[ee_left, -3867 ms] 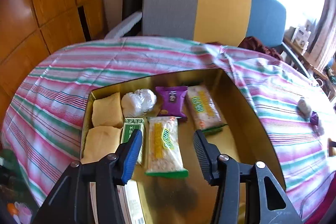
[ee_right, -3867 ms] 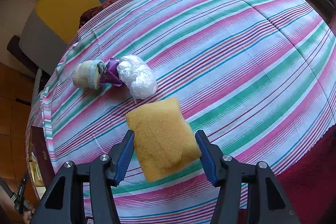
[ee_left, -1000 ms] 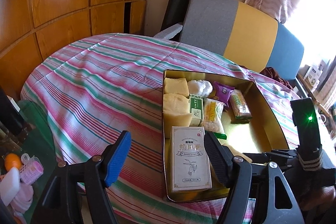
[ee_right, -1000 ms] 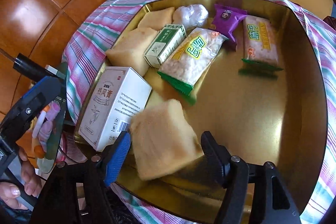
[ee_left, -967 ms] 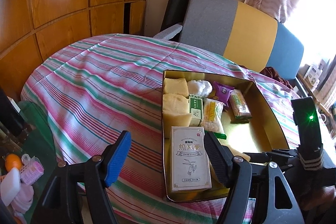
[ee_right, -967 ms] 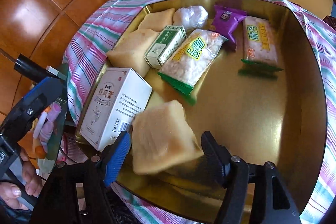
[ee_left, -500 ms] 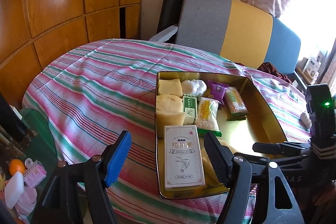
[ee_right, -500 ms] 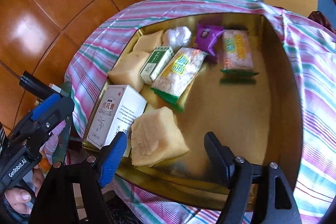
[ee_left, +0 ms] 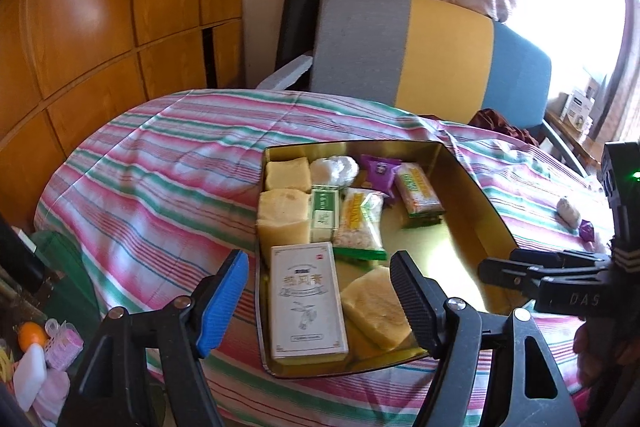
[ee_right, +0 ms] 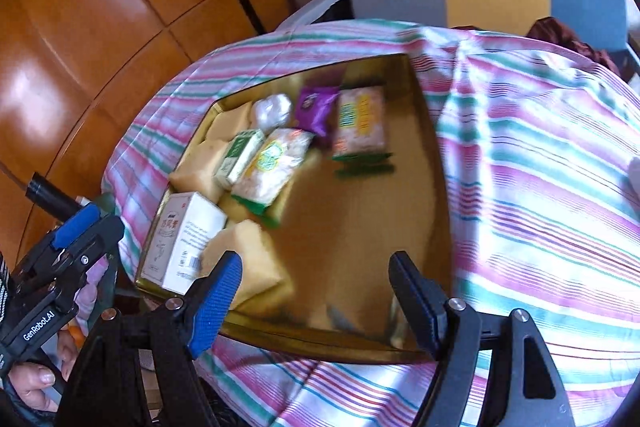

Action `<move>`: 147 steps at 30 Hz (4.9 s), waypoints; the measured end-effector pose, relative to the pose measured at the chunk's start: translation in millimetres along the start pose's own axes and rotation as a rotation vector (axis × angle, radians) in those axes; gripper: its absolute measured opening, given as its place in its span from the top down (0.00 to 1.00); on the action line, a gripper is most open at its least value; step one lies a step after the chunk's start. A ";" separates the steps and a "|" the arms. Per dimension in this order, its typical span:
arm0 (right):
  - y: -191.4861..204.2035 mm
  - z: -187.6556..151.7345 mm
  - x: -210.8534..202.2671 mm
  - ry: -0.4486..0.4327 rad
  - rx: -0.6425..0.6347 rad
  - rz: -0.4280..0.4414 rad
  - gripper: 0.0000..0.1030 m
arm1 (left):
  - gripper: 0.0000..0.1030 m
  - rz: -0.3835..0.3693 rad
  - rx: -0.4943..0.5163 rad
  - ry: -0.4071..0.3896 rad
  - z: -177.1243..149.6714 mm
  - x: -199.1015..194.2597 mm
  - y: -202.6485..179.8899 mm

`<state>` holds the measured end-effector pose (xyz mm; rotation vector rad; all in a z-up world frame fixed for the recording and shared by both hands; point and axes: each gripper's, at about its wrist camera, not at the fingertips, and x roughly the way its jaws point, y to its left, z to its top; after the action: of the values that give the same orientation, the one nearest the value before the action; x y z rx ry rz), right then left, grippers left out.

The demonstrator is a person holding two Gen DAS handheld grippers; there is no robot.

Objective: Organize objects
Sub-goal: 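Carry the yellow sponge into the gold tray and open the right gripper, then move both grippers back to the beige roll and clear plastic bundle, then grasp the clear plastic bundle with the right gripper while the left gripper grasps the beige knit roll, then carry the beige roll and plastic bundle into the gold tray and open both grippers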

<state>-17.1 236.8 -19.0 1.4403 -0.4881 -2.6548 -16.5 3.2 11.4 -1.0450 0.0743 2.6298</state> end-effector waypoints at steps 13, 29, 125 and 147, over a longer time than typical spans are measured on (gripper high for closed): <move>-100.1 -12.7 -52.3 -0.051 0.152 -0.153 0.25 | 0.27 -0.073 0.135 -0.006 12.4 3.3 -59.2; -254.8 -34.3 -136.3 -0.115 0.468 -0.367 0.25 | 0.27 -0.187 0.325 0.023 19.4 24.4 -159.5; -418.2 -41.3 -125.7 -0.033 0.701 -0.495 0.64 | 0.31 -0.507 0.524 0.329 40.3 217.5 -487.9; -415.1 -41.2 -107.1 0.028 0.604 -0.575 0.64 | 0.31 -0.333 0.443 0.140 7.6 100.3 -347.8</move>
<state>109.1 643.3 -84.6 2.0341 -1.0930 -3.0637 15.0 361.6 -28.3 -0.9813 0.4501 2.1079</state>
